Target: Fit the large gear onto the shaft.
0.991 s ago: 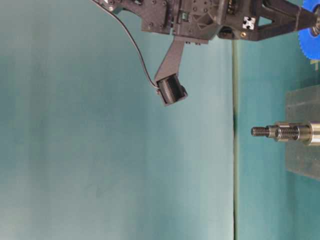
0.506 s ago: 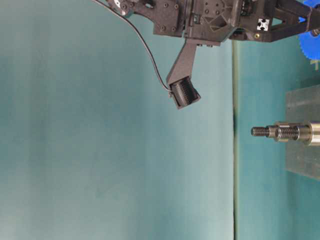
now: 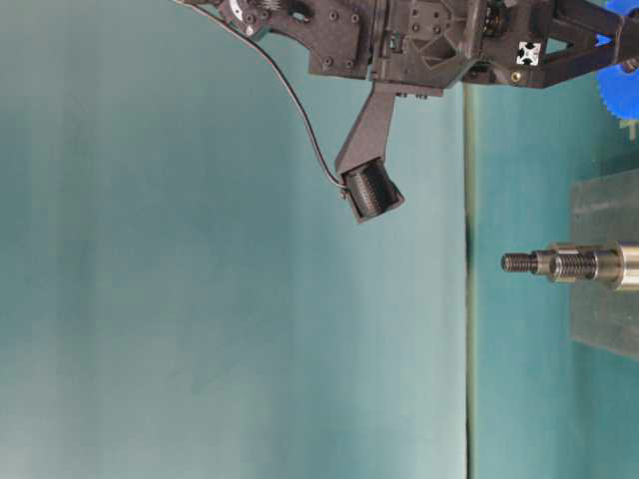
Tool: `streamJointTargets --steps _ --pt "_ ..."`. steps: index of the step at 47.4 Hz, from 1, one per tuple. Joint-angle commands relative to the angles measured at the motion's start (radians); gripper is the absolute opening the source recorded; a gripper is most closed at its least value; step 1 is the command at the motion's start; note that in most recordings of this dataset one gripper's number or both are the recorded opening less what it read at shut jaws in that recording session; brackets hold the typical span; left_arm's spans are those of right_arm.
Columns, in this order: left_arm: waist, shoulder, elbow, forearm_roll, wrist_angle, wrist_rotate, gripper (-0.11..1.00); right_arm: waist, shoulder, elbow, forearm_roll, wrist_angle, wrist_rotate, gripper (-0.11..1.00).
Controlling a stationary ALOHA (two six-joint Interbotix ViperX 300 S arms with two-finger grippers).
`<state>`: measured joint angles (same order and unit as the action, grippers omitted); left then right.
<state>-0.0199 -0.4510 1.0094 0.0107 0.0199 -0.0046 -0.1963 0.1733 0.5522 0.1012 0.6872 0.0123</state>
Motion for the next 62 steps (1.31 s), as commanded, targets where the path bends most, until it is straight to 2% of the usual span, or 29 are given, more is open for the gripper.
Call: streamJointTargets --steps 1,7,8,20,31,40,46,62 --pt "-0.003 -0.003 -0.025 0.002 -0.009 -0.003 0.00 -0.003 0.003 -0.005 -0.003 0.006 0.006 0.79" --pt "-0.005 -0.003 -0.025 0.002 -0.009 -0.003 0.00 -0.003 0.005 -0.005 -0.005 0.034 0.008 0.51" --pt "-0.005 -0.003 -0.025 0.002 -0.009 -0.003 0.00 -0.003 0.005 -0.005 -0.003 0.035 0.008 0.49" --pt "-0.005 -0.003 -0.025 0.003 -0.011 -0.005 0.00 -0.006 -0.017 -0.012 -0.003 0.034 0.029 0.49" --pt "-0.005 -0.003 -0.025 0.003 -0.011 -0.005 0.00 -0.009 -0.091 -0.043 -0.003 0.048 0.052 0.49" --pt "-0.005 -0.003 -0.025 0.002 -0.029 -0.006 0.00 -0.012 -0.140 -0.066 0.009 0.133 0.104 0.49" --pt "-0.005 -0.003 -0.025 0.003 -0.032 -0.006 0.00 -0.011 -0.169 -0.100 0.012 0.175 0.127 0.49" --pt "-0.006 -0.003 -0.025 0.003 -0.032 -0.006 0.00 -0.005 -0.181 -0.252 0.012 0.186 0.129 0.49"
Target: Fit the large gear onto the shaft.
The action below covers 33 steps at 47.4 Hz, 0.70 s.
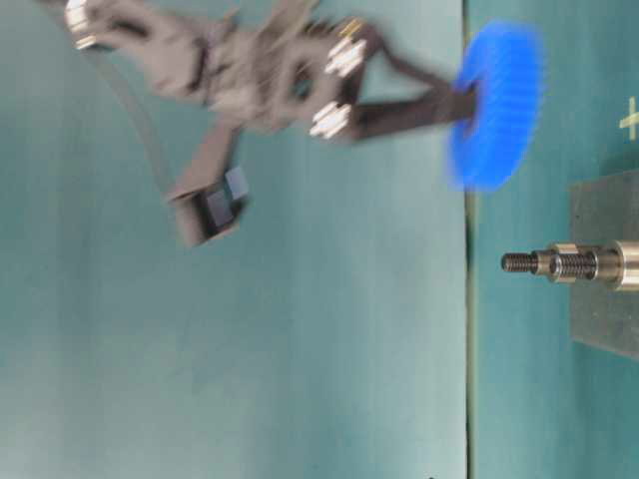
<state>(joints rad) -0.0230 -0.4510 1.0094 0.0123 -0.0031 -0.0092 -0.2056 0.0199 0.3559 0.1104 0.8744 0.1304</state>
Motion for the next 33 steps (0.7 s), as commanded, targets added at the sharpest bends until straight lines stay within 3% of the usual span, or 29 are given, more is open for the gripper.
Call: streamJointTargets --steps 1,33 --pt "-0.003 -0.003 -0.025 0.000 -0.011 -0.002 0.00 0.006 -0.025 -0.066 0.003 -0.002 0.011 0.49" --pt "-0.005 -0.003 -0.018 0.002 -0.009 -0.002 0.00 0.020 0.147 -0.236 0.003 0.014 0.006 0.49"
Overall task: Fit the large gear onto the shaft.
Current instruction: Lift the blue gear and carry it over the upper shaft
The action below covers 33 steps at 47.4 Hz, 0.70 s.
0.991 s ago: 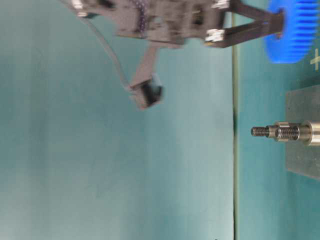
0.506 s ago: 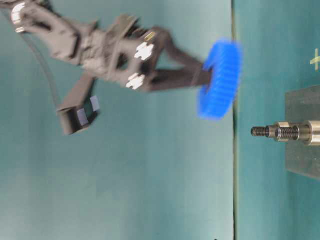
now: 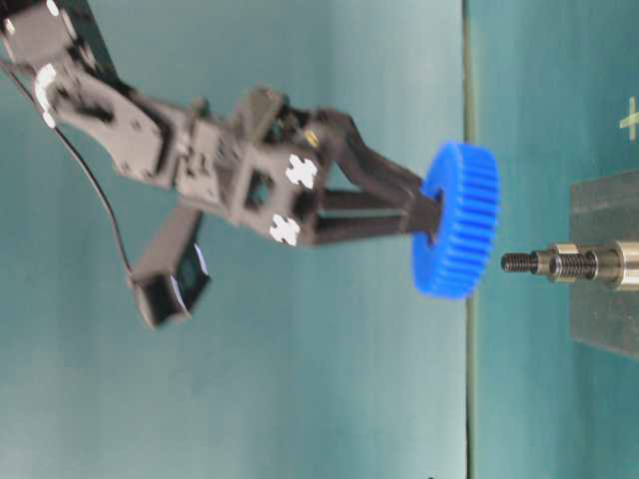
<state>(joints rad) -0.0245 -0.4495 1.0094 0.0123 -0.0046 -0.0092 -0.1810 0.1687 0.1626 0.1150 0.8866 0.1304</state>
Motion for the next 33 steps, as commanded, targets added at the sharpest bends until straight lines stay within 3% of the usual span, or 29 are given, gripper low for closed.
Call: streamJointTargets --steps 1,17,33 --pt "-0.002 -0.005 -0.018 0.002 -0.008 -0.002 0.00 -0.008 0.006 -0.048 -0.002 0.005 0.006 0.49" --pt "-0.003 -0.005 -0.017 0.000 -0.009 -0.002 0.00 -0.021 0.092 -0.126 -0.052 0.069 0.002 0.49" --pt "-0.005 -0.005 -0.012 0.002 -0.008 -0.003 0.00 -0.029 0.109 -0.133 -0.054 0.063 -0.002 0.49"
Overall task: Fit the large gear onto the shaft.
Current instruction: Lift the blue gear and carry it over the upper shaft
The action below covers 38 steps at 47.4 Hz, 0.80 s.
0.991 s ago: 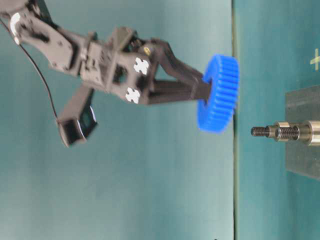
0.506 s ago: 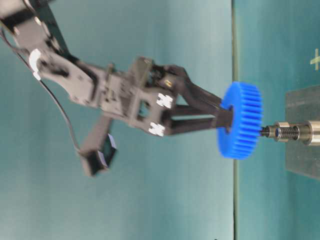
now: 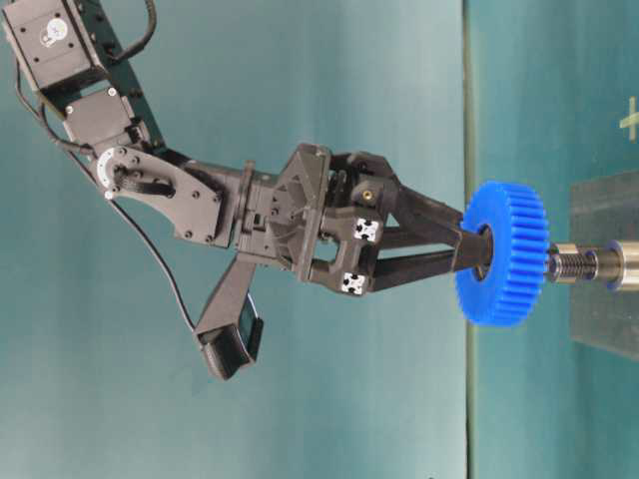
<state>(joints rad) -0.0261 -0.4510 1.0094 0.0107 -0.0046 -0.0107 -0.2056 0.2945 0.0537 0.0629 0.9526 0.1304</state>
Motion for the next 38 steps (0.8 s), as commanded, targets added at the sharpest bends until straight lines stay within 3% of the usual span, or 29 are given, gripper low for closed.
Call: streamJointTargets --steps 1,38 --pt "-0.005 -0.003 -0.011 0.002 -0.008 -0.002 0.00 -0.006 -0.017 -0.025 -0.002 -0.003 -0.002 0.49" --pt "-0.003 -0.003 -0.008 0.002 -0.008 -0.002 0.00 -0.015 -0.003 -0.038 -0.003 -0.009 -0.002 0.49"
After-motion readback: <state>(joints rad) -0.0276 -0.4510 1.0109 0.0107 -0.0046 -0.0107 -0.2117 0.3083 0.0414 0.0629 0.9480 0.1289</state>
